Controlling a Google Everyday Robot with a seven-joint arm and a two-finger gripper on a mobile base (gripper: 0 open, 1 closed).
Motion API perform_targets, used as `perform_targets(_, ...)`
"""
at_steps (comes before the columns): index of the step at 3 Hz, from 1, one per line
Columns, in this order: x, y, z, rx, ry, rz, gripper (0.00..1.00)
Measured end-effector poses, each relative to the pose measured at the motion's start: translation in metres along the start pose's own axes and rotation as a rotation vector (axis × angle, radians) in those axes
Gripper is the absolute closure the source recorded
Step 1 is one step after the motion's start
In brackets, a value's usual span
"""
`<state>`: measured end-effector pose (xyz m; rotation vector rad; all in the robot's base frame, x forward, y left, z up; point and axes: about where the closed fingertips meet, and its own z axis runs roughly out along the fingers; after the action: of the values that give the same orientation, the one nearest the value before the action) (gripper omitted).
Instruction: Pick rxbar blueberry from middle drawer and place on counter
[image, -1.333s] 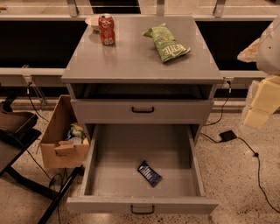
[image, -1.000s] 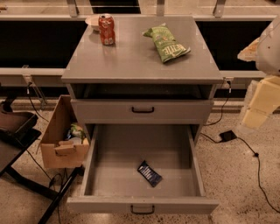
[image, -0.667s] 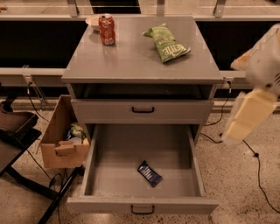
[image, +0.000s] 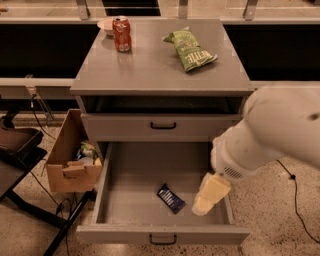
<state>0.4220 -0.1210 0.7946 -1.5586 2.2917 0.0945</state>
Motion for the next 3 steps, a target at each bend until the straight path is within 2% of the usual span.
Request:
perform_targets(1,0.008,0.01,0.086,-0.005,0.016,0.014,0.0)
perform_targets(2,-0.001,-0.006,0.091,0.062,-0.033,0.028,0.0)
perform_targets(3,-0.004,-0.007,0.089,0.065,-0.04,0.024,0.0)
